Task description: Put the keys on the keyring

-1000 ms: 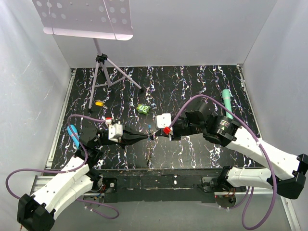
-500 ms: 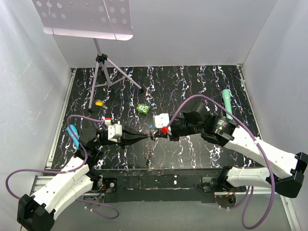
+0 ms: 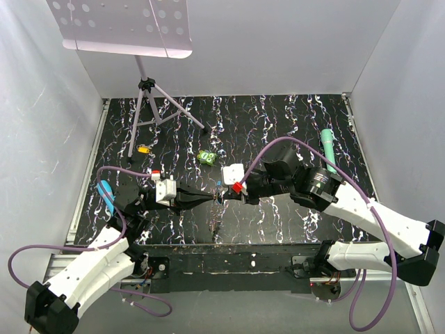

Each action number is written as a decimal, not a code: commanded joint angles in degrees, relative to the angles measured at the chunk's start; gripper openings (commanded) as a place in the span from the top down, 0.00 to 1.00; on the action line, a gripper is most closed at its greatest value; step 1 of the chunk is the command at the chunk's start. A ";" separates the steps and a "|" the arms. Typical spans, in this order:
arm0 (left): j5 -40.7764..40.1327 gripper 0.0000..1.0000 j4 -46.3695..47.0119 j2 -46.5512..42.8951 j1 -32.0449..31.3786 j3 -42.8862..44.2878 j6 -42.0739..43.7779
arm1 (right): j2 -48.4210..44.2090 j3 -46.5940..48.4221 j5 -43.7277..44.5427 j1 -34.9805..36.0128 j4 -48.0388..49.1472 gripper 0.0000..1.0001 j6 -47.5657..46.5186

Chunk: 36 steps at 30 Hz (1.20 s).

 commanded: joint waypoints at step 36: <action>-12.75 1.00 -27.17 -12.79 0.24 3.76 19.79 | 54.38 14.56 14.78 -26.87 -50.15 0.99 -3.11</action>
